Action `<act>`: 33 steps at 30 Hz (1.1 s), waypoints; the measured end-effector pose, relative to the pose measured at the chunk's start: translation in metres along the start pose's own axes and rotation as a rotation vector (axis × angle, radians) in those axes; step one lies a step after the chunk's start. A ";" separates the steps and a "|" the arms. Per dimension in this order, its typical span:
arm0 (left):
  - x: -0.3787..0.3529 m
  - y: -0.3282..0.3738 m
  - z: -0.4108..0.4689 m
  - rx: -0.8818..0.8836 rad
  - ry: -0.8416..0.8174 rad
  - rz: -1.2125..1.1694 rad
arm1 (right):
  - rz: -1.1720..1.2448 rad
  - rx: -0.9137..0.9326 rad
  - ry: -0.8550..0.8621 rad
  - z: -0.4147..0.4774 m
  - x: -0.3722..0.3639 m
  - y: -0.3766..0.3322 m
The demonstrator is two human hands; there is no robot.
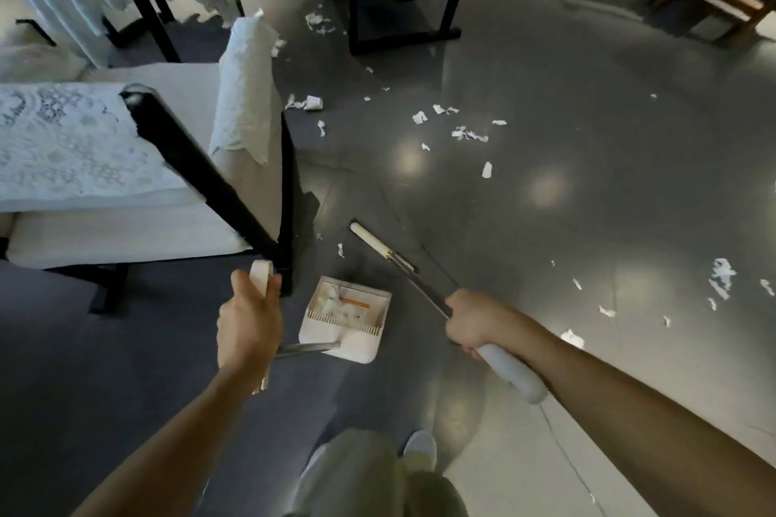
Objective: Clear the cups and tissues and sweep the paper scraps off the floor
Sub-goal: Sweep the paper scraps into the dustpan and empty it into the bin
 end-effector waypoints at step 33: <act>-0.044 0.074 0.101 0.290 0.166 -0.133 | -0.722 0.144 -0.404 0.117 0.157 -0.058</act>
Point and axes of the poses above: each hand's wrist, its own z-axis towards the middle knuckle, its own x-axis out of the back of the hand, y = z × x, the point moved 5 cm from there along z, towards the middle knuckle, and after that the axes turned 9 degrees about -y, right-handed, at the moved point
